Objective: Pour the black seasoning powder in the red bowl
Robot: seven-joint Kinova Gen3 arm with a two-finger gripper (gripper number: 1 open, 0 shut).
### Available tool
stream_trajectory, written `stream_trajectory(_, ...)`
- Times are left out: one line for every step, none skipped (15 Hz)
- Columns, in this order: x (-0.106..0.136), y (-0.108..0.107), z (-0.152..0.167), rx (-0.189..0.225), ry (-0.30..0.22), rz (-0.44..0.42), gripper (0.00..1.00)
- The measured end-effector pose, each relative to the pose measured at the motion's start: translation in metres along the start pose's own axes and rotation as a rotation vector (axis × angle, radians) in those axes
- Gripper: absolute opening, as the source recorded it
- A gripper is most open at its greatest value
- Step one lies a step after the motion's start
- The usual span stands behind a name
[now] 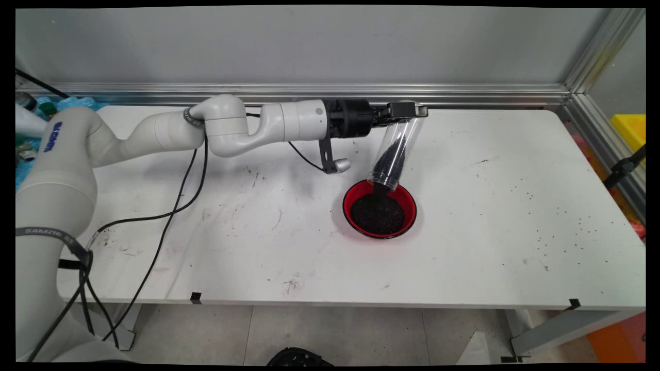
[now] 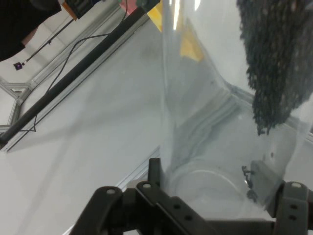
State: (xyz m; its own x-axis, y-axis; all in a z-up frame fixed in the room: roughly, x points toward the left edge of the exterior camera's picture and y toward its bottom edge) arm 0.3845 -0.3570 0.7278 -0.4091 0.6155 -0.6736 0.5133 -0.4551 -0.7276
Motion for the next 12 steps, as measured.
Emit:
stream_trajectory(0.0009,-0.0003,-0.0012,0.001,0.001,0.005,0.0)
stream_trajectory(0.0015,-0.0004,-0.0019,0.001,0.001,0.009,0.0)
stream_trajectory(0.0023,-0.0009,-0.003,0.003,0.002,0.015,0.0)
stream_trajectory(0.0031,-0.0015,-0.0042,0.006,0.002,0.022,0.0)
stream_trajectory(0.0037,-0.0022,-0.0052,0.009,0.002,0.029,0.0)
stream_trajectory(0.0041,-0.0029,-0.0061,0.012,0.001,0.035,0.0)
stream_trajectory(0.0045,-0.0036,-0.007,0.016,0.0,0.041,0.0)
stream_trajectory(0.0047,-0.0044,-0.0078,0.02,-0.001,0.047,0.0)
stream_trajectory(0.0048,-0.0049,-0.0084,0.024,-0.002,0.052,0.0)
stream_trajectory(0.0047,-0.0052,-0.0088,0.025,-0.003,0.056,0.0)
stream_trajectory(0.0047,-0.0056,-0.0095,0.029,-0.005,0.061,0.0)
stream_trajectory(0.0047,-0.006,-0.0102,0.031,-0.006,0.067,0.0)
